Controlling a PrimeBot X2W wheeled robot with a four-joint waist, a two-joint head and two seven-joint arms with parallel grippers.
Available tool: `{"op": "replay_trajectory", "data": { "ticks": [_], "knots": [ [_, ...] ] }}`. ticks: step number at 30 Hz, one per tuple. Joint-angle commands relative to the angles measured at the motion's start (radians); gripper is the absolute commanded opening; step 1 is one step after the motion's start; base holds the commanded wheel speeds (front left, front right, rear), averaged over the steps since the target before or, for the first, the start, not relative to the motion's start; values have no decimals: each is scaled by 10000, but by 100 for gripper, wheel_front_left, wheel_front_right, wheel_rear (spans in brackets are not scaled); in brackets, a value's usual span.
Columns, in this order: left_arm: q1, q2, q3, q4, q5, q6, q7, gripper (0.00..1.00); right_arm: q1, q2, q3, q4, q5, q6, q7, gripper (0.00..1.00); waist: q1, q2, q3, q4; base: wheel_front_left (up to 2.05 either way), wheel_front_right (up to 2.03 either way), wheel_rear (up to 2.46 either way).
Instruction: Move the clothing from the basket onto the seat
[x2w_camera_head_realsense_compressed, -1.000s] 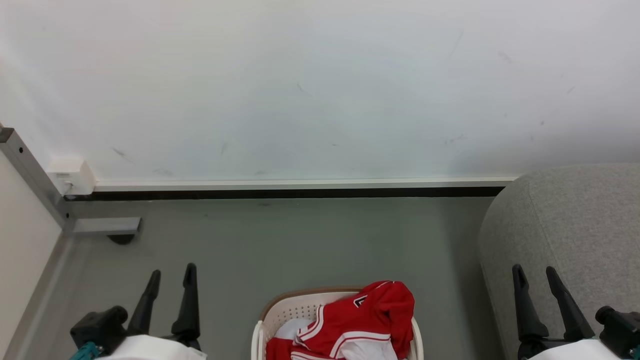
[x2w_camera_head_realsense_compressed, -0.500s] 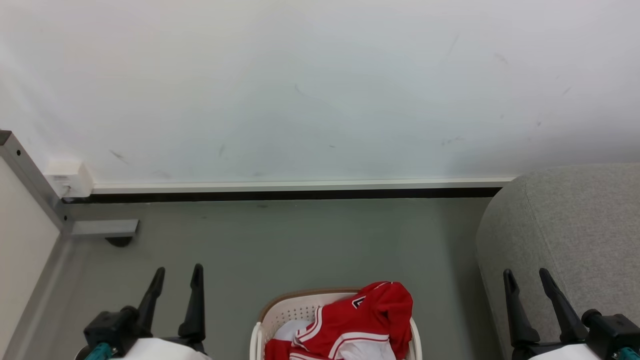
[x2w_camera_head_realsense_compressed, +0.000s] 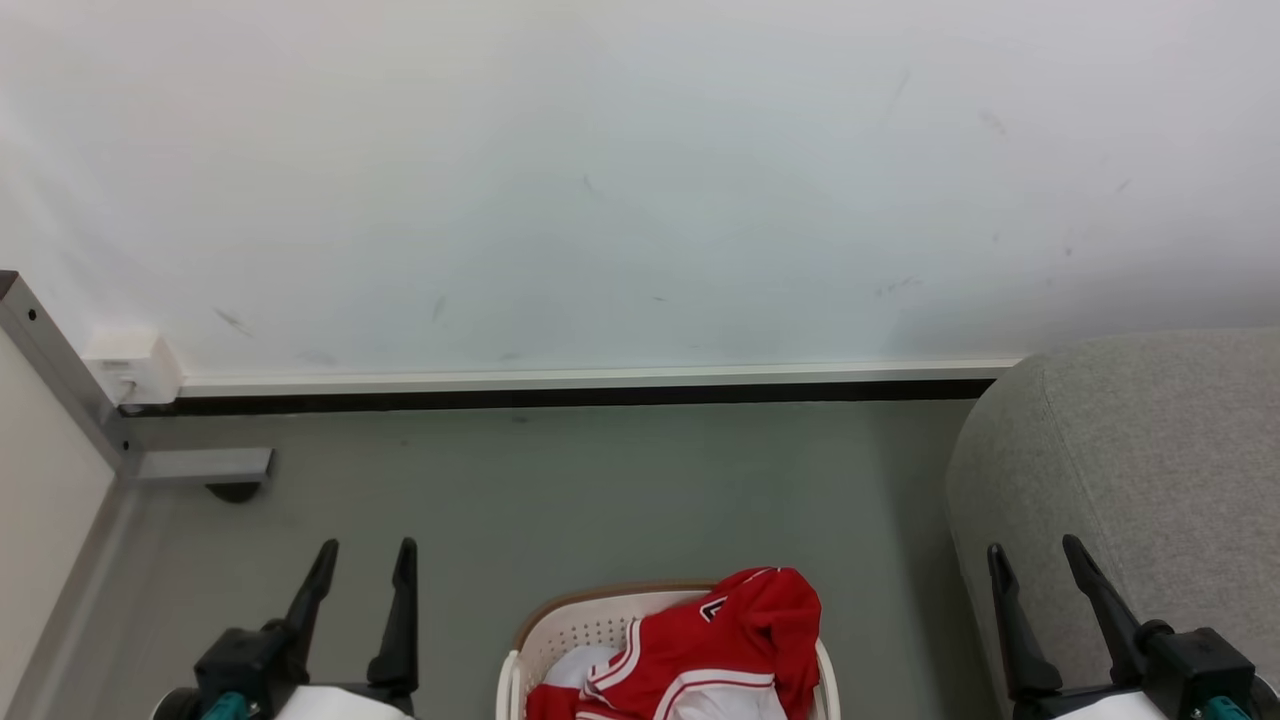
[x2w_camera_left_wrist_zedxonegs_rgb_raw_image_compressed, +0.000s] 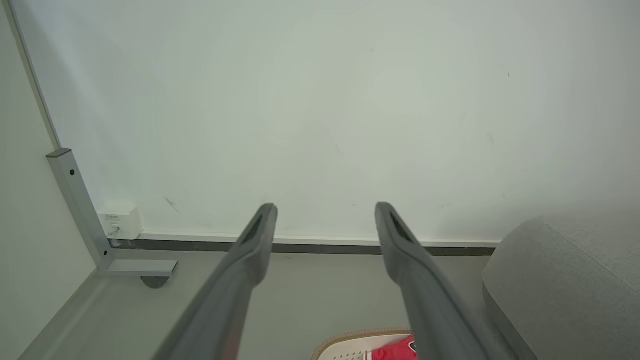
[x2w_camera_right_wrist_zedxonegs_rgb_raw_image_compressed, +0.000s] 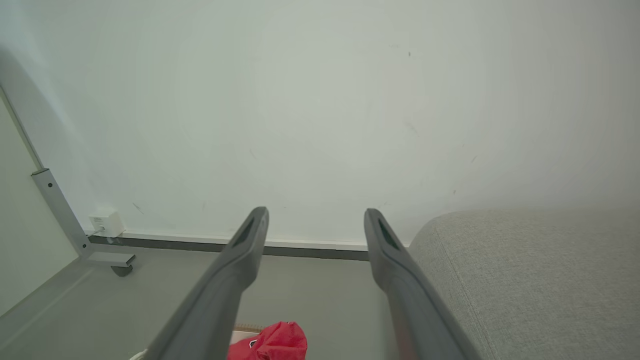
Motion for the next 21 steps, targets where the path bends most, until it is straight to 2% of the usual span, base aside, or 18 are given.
{"op": "replay_trajectory", "data": {
  "ticks": [1,14,21],
  "knots": [
    [-4,35,29,5,282,-31,-105,100,36,24,14,-58,-248,-22,15,100,0,0,-13,-3,0,0,0],
    [13,-80,112,177,991,-68,-311,100,100,118,41,-35,-1129,-24,-121,100,0,0,-108,-30,0,0,0],
    [-34,-176,365,392,502,-60,-303,100,172,109,14,-75,-965,-24,-89,100,0,0,-100,-37,0,0,0]
  ]
}}
